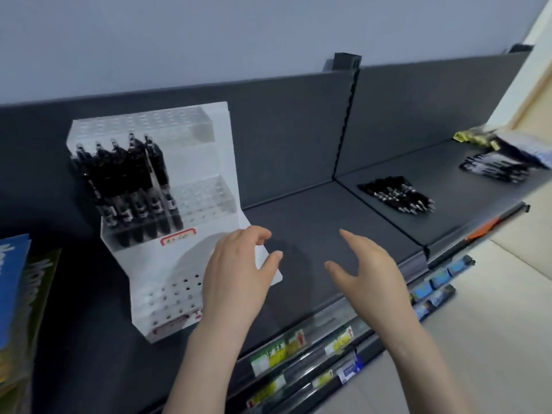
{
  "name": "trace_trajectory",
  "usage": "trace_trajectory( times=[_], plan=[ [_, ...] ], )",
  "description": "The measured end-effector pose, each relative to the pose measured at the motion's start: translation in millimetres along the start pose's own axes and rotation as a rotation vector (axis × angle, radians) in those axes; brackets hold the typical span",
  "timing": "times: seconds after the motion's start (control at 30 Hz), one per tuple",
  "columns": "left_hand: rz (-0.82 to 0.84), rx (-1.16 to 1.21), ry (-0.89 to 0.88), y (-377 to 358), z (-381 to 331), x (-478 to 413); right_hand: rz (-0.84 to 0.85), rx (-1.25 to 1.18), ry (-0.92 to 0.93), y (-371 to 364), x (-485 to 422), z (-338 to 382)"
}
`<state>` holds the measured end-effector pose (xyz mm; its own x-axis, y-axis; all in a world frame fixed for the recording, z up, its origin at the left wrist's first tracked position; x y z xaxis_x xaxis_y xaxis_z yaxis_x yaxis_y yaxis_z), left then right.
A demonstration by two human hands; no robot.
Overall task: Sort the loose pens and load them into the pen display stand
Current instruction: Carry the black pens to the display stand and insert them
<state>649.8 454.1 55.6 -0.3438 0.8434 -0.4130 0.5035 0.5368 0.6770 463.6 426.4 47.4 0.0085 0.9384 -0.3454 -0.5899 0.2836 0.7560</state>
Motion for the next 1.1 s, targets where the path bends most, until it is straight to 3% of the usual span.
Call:
trace_trajectory(
  times=[0.53, 0.8, 1.1],
  plan=[
    [0.071, 0.049, 0.069, -173, -189, 41, -0.021, -0.041, 0.065, 120, -64, -203],
    [0.119, 0.030, 0.122, -224, -211, 21, 0.044, -0.070, 0.034, 115, -98, -253],
    [0.104, -0.011, 0.164, -276, -198, -64, 0.062, -0.003, 0.051, 97, -195, -267]
  ],
)
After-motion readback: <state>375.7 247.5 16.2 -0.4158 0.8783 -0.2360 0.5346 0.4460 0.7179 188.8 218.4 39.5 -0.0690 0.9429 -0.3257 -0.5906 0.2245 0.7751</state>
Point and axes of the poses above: each hand's wrist, its own x-axis away from the middle knuckle, its own y-axis out of the back of the hand, z = x × y, the point moved 1 cm from there along -x, towards the middle knuckle, and after that the axes turned 10 degrees about -z, right-handed, at the moved point
